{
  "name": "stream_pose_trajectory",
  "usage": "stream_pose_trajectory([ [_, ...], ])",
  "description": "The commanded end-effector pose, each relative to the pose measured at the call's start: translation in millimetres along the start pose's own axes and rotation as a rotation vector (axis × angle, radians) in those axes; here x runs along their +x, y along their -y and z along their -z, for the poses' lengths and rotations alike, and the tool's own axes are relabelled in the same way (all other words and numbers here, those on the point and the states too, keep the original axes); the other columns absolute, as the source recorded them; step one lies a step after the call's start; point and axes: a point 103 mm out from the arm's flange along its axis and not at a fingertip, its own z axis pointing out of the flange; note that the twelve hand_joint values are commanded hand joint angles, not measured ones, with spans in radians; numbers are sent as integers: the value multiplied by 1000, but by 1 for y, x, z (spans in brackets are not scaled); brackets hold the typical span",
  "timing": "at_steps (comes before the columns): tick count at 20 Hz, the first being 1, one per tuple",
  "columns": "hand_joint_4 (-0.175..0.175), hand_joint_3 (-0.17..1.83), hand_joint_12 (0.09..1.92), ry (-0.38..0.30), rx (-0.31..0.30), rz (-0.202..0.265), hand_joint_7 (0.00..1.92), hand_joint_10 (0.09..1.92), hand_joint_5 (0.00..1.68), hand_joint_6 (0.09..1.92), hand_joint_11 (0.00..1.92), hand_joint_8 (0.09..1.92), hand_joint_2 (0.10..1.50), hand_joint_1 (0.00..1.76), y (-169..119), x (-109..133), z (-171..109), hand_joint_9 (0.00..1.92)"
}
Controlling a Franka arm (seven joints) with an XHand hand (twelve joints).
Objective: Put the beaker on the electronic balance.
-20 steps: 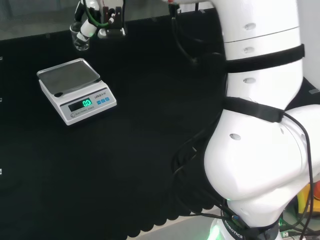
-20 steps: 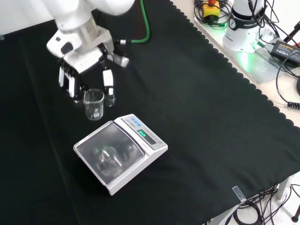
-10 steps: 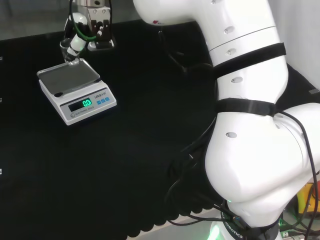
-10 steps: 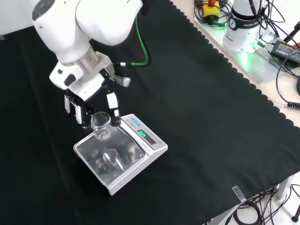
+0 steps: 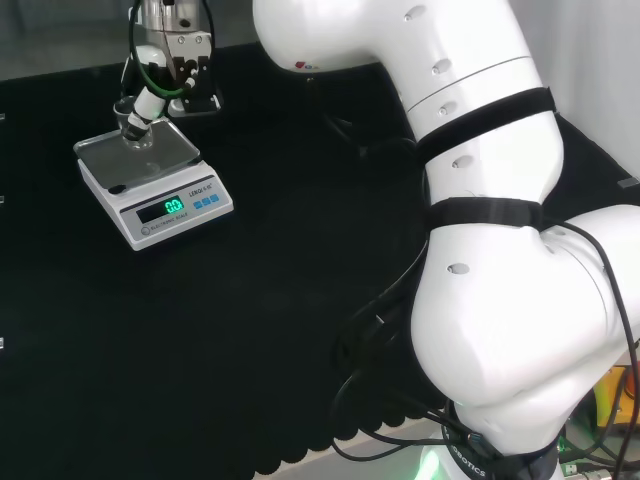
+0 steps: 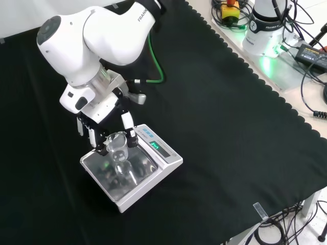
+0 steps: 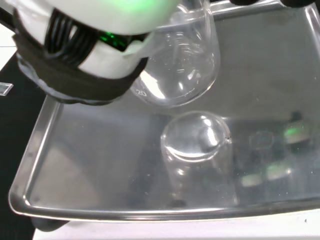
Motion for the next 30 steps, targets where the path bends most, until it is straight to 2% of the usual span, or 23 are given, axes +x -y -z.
stream_pose_trajectory([
  [1,175,867,1150,-13,42,-16,1762,255,1297,739,958,194,542,1140,-4,-10,-17,1653],
  [11,175,869,1150,-13,58,-21,1763,252,1297,740,957,191,542,1140,-3,-18,-28,1655],
  [13,175,870,1150,-21,61,-12,1763,251,1297,740,955,190,541,1140,0,-18,-25,1655],
  [15,175,841,1183,-28,94,9,1745,253,1289,737,913,183,558,1134,4,-18,-21,1643],
  [16,175,759,1217,-17,132,15,1686,249,1257,749,859,170,611,1118,6,-18,-18,1586],
  [17,91,658,1264,3,184,18,1518,235,1091,768,761,126,630,1019,8,-17,-15,1424],
  [18,15,569,1311,29,218,18,1350,304,900,795,657,87,643,933,11,-17,-12,1222],
  [19,-33,502,1356,47,228,17,1214,429,715,826,576,87,655,875,14,-17,-9,1028],
  [20,-60,425,1396,59,234,16,929,527,494,693,403,87,655,802,16,-18,-5,704],
  [21,-75,357,1439,71,249,12,666,632,326,510,238,87,660,750,19,-18,-1,399],
  [22,-81,309,1442,82,257,8,454,597,202,360,125,87,662,714,23,-19,3,206],
  [23,-84,276,1407,92,254,3,305,488,118,252,62,87,664,690,26,-20,8,101],
  [26,-84,213,1266,107,238,-4,128,213,31,93,5,87,672,653,38,-25,23,9],
  [28,-83,182,1215,108,223,-4,99,128,26,87,0,87,681,642,49,-30,36,1],
  [30,-83,167,1196,79,187,12,91,95,25,87,0,87,685,637,63,-38,51,0],
])
